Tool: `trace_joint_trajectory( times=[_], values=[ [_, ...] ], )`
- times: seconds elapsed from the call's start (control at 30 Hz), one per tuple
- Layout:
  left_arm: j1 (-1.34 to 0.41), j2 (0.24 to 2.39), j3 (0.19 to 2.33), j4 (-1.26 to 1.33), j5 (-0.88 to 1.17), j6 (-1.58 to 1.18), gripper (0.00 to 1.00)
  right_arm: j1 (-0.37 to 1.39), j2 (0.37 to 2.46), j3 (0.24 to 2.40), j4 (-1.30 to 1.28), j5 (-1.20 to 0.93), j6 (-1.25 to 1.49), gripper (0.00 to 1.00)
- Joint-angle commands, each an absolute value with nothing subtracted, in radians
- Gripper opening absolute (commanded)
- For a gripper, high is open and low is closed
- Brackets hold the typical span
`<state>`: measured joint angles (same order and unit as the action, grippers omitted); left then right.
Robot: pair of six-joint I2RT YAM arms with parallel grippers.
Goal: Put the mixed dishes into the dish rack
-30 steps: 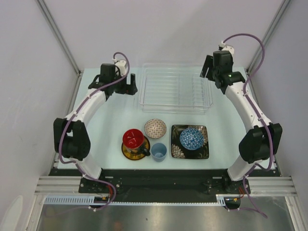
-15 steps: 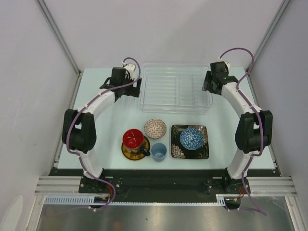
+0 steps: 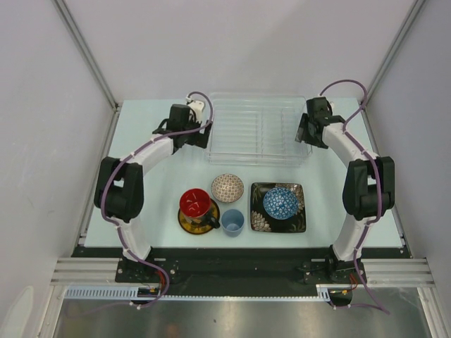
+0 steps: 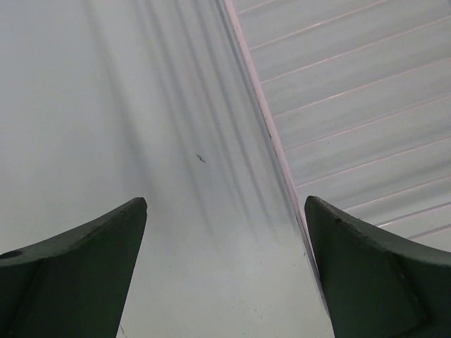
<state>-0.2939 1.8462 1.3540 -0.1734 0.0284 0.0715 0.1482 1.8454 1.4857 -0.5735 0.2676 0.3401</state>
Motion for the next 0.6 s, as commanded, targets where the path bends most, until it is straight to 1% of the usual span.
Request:
trace_joint_trajectory(
  times=[0.0,0.2,0.43,0.57],
  values=[
    [-0.301,1.829,1.305,-0.163,0.003,0.12,1.0,0.146,1.862,1.483,-0.574,0.259,0.359,0.72],
    [-0.301,1.764,1.226,-0.16,0.003,0.135,1.0,0.146,1.859,1.474,-0.586,0.255,0.37,0.71],
    [-0.301,1.663,1.112,-0.155,0.003,0.156,1.0,0.149,1.792,1.373,-0.565,0.256,0.385,0.7],
    [-0.301,1.626,1.091,-0.155,0.003,0.152,1.0,0.147,1.775,1.361,-0.54,0.247,0.379,0.72]
  ],
)
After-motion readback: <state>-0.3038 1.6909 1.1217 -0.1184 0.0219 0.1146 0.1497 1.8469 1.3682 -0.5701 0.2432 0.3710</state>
